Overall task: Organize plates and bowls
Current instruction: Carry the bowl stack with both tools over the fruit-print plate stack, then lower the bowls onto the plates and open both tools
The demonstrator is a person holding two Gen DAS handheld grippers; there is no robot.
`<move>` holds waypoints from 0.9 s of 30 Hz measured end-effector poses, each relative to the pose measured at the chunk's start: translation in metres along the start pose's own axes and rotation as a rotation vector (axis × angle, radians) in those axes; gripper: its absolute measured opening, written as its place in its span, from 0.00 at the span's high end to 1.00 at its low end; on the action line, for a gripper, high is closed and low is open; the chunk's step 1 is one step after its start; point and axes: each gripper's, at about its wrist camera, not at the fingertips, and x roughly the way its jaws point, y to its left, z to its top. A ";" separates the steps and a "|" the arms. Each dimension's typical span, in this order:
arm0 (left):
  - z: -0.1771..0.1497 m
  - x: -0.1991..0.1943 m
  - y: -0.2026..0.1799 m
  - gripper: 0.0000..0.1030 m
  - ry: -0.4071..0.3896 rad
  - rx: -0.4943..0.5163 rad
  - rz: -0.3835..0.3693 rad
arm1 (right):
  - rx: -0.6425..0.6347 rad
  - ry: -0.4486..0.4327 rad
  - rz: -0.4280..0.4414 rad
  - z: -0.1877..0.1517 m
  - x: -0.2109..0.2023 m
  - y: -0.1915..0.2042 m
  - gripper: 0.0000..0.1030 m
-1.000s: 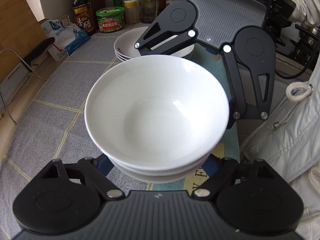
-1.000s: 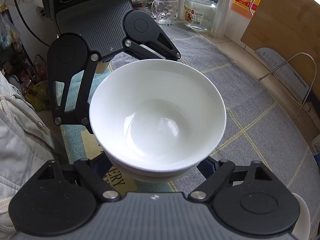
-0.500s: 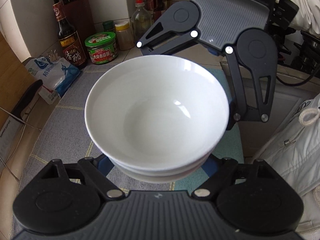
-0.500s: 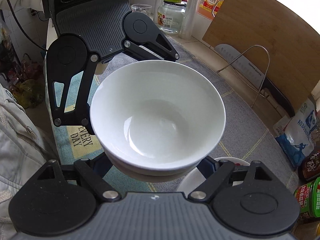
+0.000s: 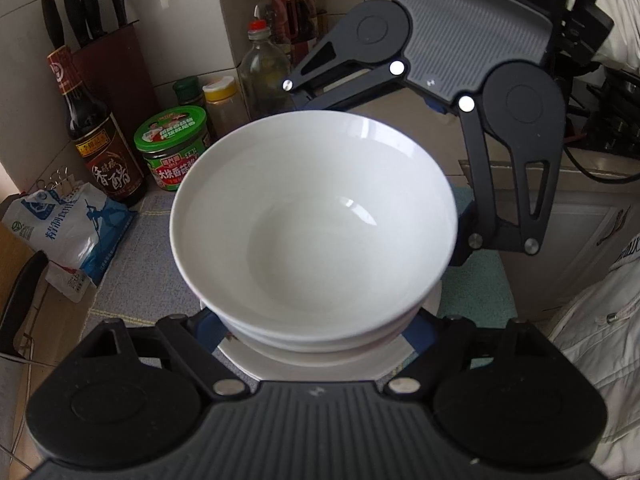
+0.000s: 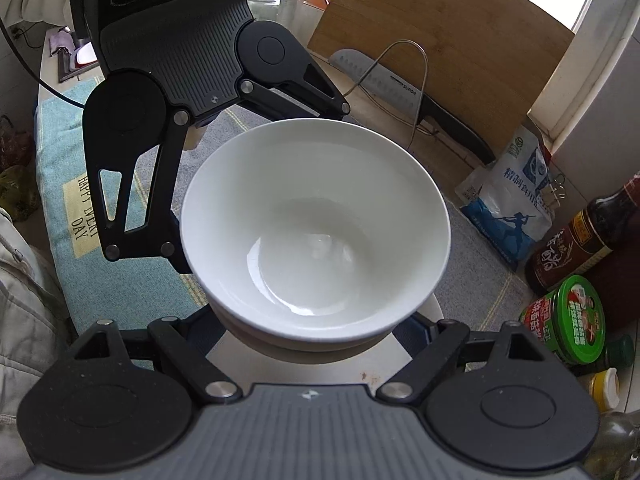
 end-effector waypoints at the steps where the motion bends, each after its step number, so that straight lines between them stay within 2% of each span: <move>1: 0.002 0.005 0.001 0.15 0.003 0.003 -0.003 | 0.012 0.005 -0.002 -0.004 0.001 -0.004 0.11; 11: 0.008 0.036 0.007 0.15 0.035 -0.006 -0.041 | 0.080 0.034 0.005 -0.033 0.015 -0.020 0.12; 27: 0.003 0.045 0.016 0.15 0.061 -0.068 -0.065 | 0.118 0.038 0.045 -0.040 0.026 -0.029 0.12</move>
